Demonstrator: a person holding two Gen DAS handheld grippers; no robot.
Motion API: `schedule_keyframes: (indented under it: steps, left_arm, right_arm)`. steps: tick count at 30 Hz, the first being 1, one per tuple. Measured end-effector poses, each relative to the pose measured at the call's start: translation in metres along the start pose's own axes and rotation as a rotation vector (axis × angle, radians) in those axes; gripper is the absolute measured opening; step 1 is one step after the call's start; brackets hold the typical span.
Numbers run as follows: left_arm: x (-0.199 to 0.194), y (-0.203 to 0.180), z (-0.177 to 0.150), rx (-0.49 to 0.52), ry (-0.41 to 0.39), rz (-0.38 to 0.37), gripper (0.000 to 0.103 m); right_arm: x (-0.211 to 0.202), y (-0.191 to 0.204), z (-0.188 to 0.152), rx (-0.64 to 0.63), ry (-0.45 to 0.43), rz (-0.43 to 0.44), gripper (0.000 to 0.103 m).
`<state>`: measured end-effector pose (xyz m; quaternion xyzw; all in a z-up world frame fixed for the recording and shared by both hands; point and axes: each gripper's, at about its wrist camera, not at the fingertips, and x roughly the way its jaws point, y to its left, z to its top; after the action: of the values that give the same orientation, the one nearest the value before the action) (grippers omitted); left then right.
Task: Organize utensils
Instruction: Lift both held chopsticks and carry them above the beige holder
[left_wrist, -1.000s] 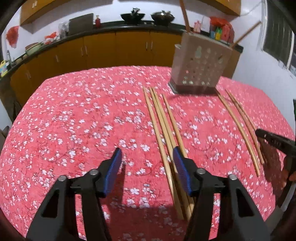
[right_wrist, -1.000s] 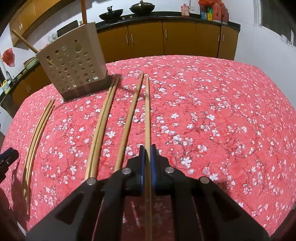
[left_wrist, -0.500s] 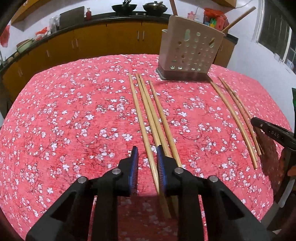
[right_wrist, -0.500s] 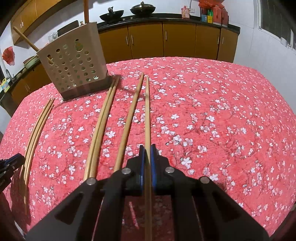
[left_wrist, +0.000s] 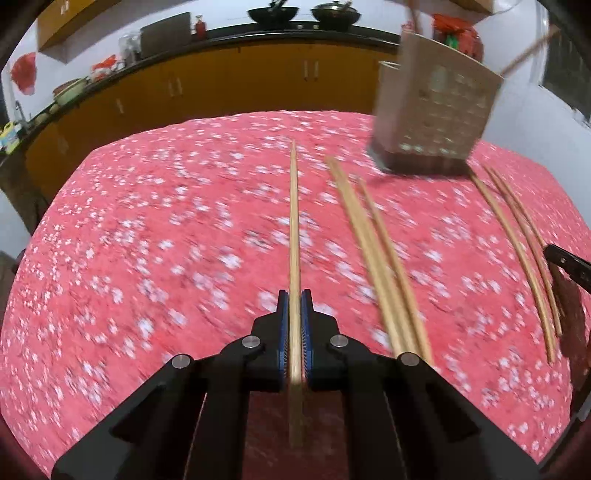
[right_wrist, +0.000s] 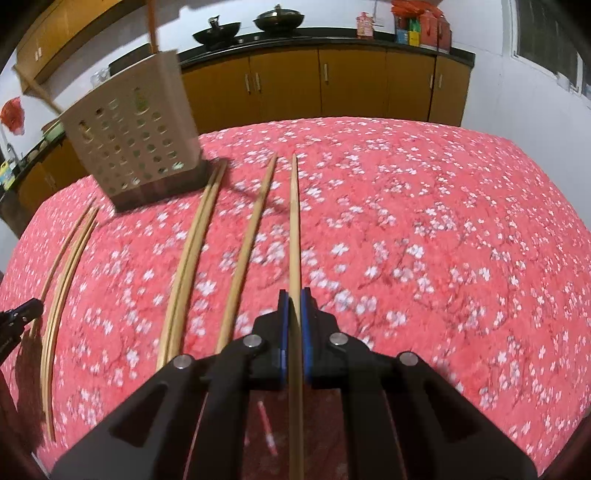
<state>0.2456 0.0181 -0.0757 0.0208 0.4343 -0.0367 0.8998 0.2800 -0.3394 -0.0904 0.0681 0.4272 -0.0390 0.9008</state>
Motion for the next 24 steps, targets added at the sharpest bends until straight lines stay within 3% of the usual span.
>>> schedule_keyframes:
  steps: [11,24]
  left_arm:
    - [0.003,0.02,0.002,-0.074,-0.024,-0.064,0.008]
    - [-0.002,0.018,-0.002,-0.066,-0.023,-0.055,0.008]
  right_arm:
    - [0.009,-0.008,0.006,0.032,-0.005,0.016,0.008]
    - [-0.002,-0.003,-0.002,-0.003,-0.003,-0.006,0.008]
